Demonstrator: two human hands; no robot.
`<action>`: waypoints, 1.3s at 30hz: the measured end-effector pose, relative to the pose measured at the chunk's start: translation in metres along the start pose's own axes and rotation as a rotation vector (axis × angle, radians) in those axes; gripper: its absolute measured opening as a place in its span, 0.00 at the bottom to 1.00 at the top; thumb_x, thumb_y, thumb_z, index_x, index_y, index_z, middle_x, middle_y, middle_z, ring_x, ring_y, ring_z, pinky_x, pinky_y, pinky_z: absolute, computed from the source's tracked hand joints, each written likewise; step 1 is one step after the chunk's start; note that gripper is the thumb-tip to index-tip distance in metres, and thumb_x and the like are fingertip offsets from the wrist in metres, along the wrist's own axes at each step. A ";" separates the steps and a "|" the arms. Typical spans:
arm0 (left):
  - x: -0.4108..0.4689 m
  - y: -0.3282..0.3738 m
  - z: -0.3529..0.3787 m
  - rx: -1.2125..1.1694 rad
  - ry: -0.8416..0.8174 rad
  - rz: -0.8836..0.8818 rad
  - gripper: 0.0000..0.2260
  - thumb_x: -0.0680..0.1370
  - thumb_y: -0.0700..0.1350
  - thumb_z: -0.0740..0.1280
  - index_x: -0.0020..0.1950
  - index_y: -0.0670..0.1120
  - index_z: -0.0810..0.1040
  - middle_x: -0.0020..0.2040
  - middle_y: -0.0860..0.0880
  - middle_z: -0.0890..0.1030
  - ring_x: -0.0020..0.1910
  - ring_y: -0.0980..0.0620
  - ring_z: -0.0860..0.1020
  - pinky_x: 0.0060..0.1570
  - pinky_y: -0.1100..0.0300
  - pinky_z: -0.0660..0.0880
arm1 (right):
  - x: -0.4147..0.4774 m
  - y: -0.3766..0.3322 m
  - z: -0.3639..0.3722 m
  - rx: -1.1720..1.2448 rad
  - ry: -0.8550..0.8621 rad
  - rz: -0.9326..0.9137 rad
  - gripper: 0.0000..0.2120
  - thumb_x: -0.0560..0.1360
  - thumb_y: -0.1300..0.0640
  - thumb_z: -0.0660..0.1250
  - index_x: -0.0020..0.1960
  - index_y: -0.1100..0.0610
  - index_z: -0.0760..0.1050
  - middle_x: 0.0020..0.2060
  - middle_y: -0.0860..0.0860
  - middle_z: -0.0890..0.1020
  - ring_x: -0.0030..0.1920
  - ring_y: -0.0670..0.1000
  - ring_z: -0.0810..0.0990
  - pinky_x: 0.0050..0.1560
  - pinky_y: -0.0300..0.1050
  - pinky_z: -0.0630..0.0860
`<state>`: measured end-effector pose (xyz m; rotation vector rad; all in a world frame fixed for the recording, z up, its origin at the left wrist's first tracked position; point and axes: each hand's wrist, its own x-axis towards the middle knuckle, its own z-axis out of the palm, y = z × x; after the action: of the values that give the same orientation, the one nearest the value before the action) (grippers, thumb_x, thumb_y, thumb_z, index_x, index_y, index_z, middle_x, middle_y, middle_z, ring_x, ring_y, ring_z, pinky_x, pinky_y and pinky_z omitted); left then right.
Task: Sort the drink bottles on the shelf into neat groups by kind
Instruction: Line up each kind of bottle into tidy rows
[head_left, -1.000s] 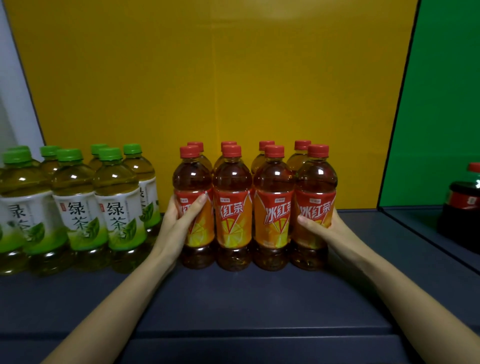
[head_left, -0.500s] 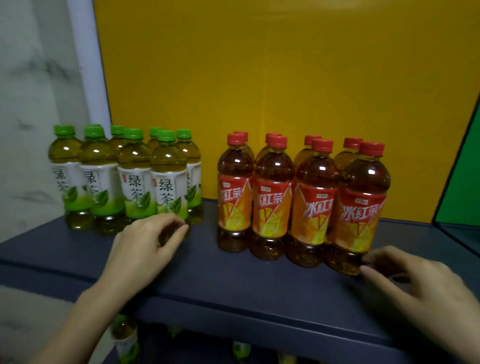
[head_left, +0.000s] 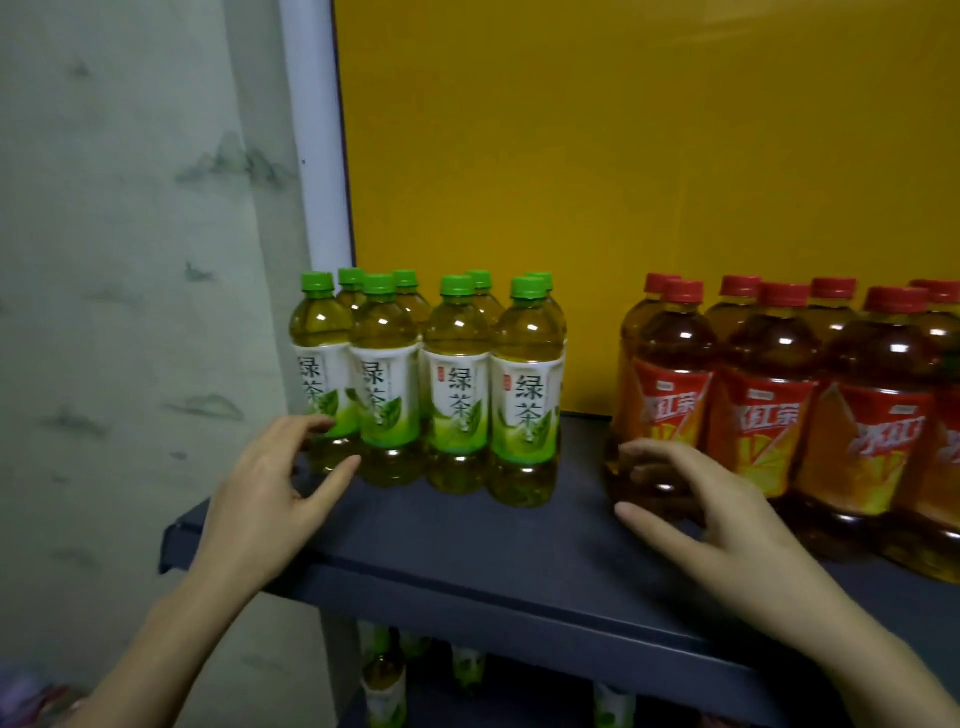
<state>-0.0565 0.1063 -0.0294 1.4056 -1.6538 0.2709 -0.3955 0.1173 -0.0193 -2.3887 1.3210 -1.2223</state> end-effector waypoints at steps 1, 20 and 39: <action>0.004 -0.011 -0.002 -0.026 -0.014 -0.029 0.26 0.69 0.64 0.66 0.59 0.47 0.73 0.52 0.52 0.75 0.50 0.50 0.76 0.43 0.53 0.75 | 0.008 -0.005 0.012 0.046 0.019 0.017 0.25 0.70 0.37 0.65 0.62 0.47 0.70 0.58 0.39 0.76 0.60 0.38 0.74 0.62 0.41 0.71; 0.109 -0.109 0.052 -0.960 -0.561 -0.287 0.50 0.48 0.58 0.82 0.67 0.45 0.69 0.59 0.47 0.80 0.57 0.49 0.79 0.55 0.54 0.76 | 0.104 0.006 0.087 0.852 0.053 0.374 0.48 0.60 0.57 0.78 0.72 0.44 0.56 0.67 0.49 0.72 0.64 0.50 0.74 0.62 0.50 0.74; 0.111 -0.103 0.062 -1.080 -0.567 -0.207 0.48 0.46 0.58 0.81 0.62 0.46 0.72 0.53 0.49 0.83 0.52 0.51 0.81 0.45 0.63 0.79 | 0.111 0.005 0.103 0.801 0.071 0.387 0.39 0.64 0.57 0.71 0.71 0.50 0.58 0.59 0.51 0.78 0.55 0.47 0.81 0.46 0.39 0.79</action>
<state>0.0102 -0.0424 -0.0202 0.7923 -1.6221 -1.0825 -0.2935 0.0055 -0.0250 -1.4738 0.9721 -1.3715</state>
